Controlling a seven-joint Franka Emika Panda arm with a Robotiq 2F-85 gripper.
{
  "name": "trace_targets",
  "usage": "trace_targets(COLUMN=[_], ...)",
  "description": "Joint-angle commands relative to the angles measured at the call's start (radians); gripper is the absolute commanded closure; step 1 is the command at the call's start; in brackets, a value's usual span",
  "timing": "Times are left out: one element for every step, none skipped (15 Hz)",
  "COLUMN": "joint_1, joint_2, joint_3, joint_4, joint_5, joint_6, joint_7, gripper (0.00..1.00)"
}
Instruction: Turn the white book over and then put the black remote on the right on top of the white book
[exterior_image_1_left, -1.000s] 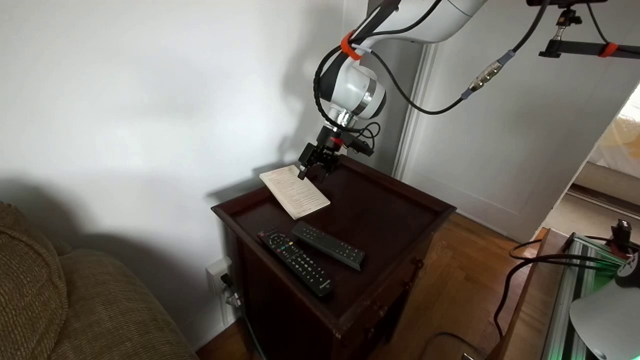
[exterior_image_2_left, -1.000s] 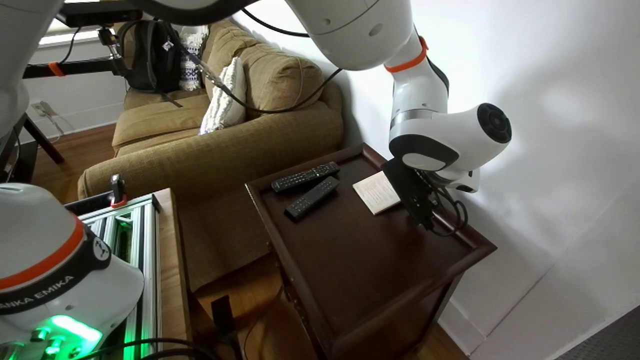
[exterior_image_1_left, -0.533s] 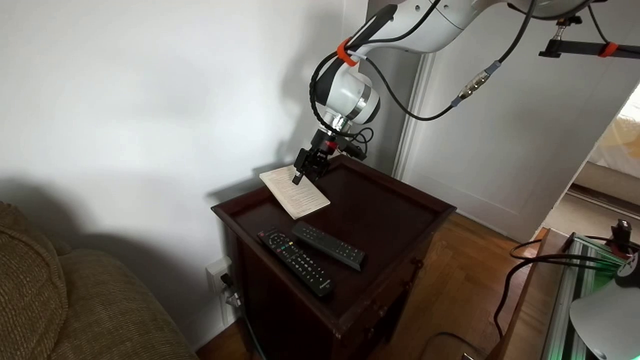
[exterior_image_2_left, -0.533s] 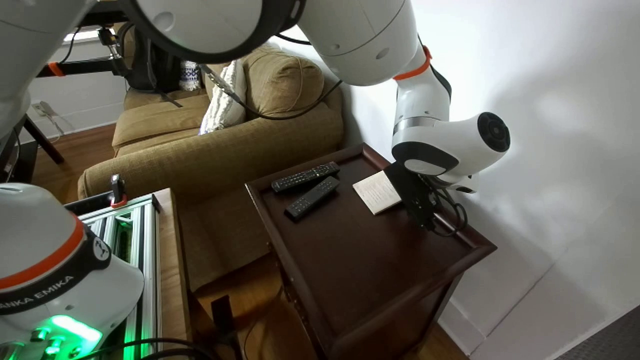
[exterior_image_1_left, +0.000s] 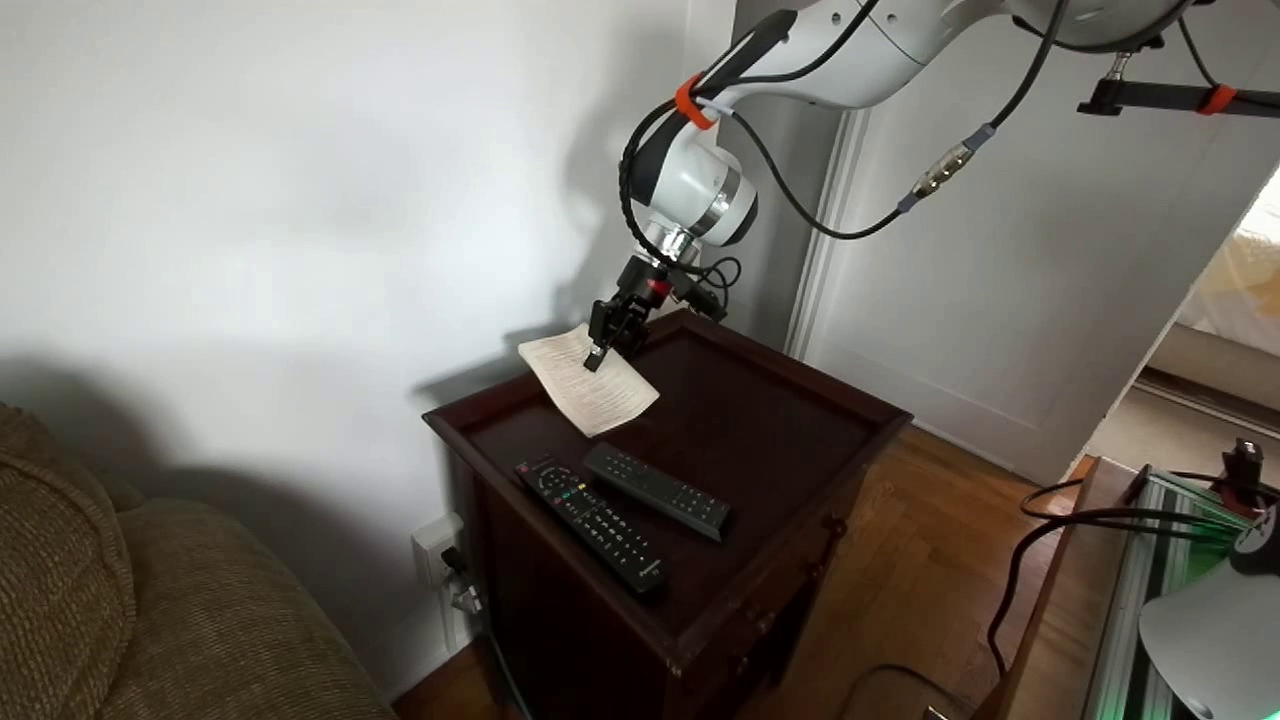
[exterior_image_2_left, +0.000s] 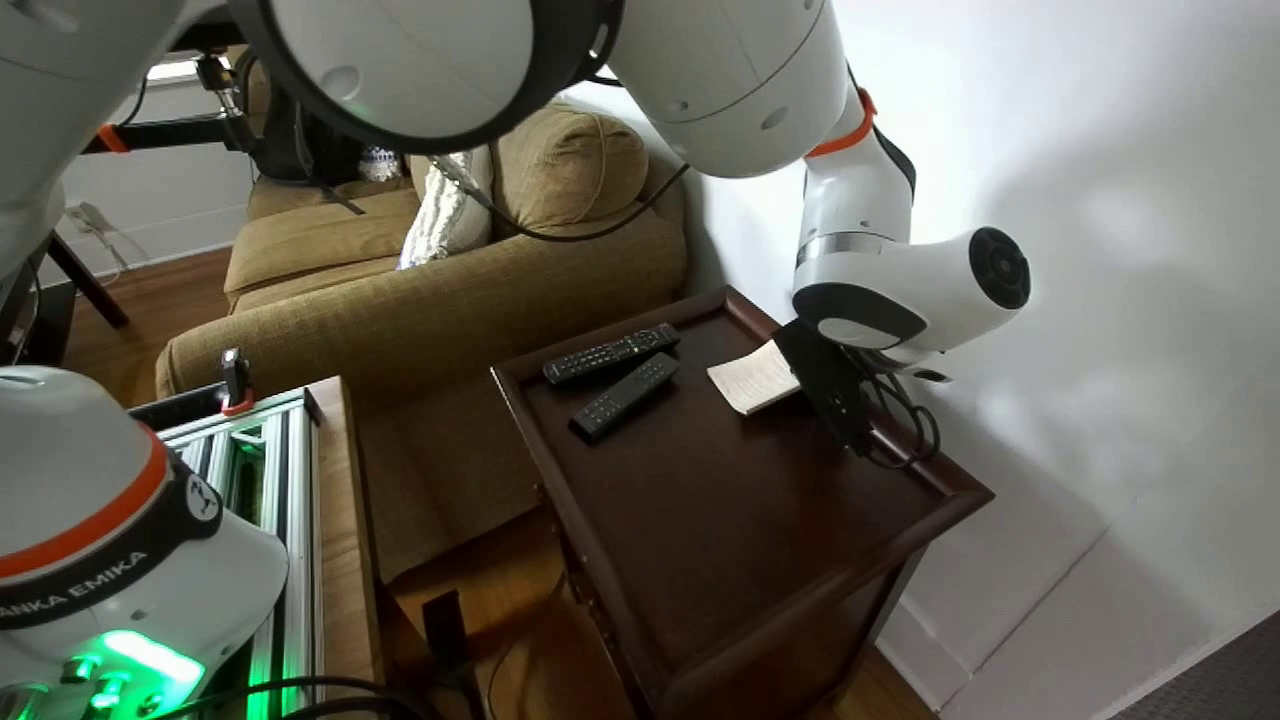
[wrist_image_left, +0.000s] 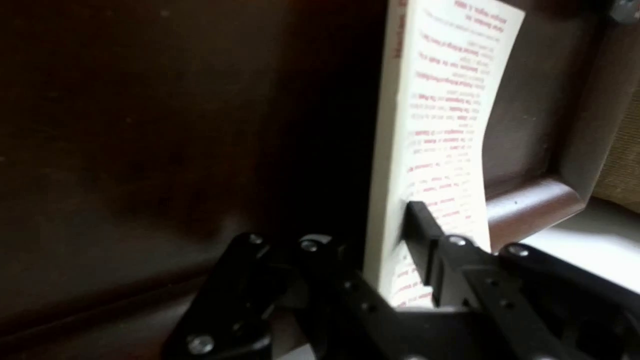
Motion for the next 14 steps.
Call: trace_targets(joint_1=[-0.014, -0.012, -0.004, 0.006, 0.010, 0.015, 0.017, 0.025, 0.037, 0.051, 0.075, 0.094, 0.119, 0.139], joint_2=[0.009, -0.009, -0.035, -0.053, -0.073, -0.098, -0.115, -0.141, -0.169, -0.201, -0.241, -0.272, -0.313, -0.336], joint_3=[0.011, 0.009, -0.001, -0.015, -0.020, -0.023, -0.025, -0.031, -0.040, -0.052, -0.073, -0.088, -0.105, -0.124], joint_4=[0.011, -0.003, -0.026, -0.042, -0.062, -0.087, -0.103, -0.129, -0.157, -0.190, -0.227, -0.258, -0.297, -0.318], joint_5=[-0.006, -0.006, -0.010, -0.018, -0.021, -0.023, -0.023, -0.026, -0.033, -0.042, -0.068, -0.091, -0.117, -0.144], joint_6=[-0.035, -0.051, -0.058, -0.058, -0.060, -0.064, -0.067, -0.058, -0.045, -0.035, -0.036, -0.019, -0.005, -0.008], joint_7=[-0.009, 0.001, 0.018, 0.036, 0.050, 0.068, 0.080, 0.104, 0.126, 0.164, 0.218, 0.263, 0.316, 0.365], gripper=[0.98, 1.00, 0.98, 0.97, 0.97, 0.97, 0.97, 0.97, 0.97, 0.97, 0.97, 0.97, 0.97, 0.97])
